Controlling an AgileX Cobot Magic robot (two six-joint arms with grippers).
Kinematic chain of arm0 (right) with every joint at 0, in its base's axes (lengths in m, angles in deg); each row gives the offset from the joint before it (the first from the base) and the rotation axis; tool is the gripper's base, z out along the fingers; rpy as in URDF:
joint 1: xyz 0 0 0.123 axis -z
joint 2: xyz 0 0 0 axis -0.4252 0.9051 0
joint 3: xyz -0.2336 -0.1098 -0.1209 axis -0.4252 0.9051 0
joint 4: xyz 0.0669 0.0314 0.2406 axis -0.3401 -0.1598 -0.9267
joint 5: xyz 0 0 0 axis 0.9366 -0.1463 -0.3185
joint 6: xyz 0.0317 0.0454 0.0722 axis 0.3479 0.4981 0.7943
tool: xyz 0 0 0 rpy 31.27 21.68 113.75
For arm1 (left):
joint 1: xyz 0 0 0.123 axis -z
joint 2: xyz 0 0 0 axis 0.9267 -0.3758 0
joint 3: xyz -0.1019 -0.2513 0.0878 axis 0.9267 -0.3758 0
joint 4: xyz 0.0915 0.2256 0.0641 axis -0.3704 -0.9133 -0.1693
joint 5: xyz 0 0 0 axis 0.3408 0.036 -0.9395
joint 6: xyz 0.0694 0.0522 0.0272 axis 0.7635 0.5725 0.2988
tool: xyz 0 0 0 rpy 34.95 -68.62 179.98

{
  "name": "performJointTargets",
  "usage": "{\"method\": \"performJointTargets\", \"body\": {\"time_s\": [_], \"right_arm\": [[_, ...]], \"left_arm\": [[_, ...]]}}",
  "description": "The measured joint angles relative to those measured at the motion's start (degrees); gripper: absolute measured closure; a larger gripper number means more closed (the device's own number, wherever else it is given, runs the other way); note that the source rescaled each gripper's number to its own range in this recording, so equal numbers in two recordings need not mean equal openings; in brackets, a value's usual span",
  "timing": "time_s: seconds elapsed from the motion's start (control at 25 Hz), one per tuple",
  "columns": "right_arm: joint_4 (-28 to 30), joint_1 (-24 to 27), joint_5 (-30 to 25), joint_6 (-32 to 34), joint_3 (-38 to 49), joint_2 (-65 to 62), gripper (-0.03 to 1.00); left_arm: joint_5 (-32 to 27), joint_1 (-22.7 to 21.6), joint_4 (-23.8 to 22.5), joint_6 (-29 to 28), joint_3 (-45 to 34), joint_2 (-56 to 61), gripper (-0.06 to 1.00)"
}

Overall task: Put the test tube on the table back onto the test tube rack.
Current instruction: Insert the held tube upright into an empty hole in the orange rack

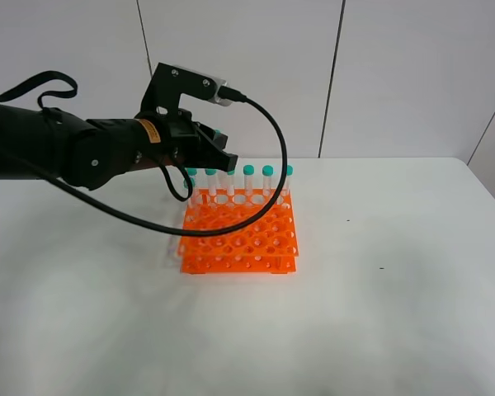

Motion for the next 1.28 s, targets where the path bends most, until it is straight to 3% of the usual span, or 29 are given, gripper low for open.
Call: {"method": "performJointTargets", "body": {"time_s": [0.36,0.84,1.28], "right_arm": [[0.0,0.0,0.0,0.0,0.0,0.0,0.03],[0.0,0.0,0.0,0.0,0.0,0.0,0.03],[0.0,0.0,0.0,0.0,0.0,0.0,0.03]], "left_arm": [[-2.3,-4.2,-2.6,-2.7,1.7,-4.3,0.94],[2.6,-4.3,-5.5,-2.4,1.9,-7.4,0.94],[2.7,-4.3,-5.7,-1.9,1.9,-9.4,0.94]]}}
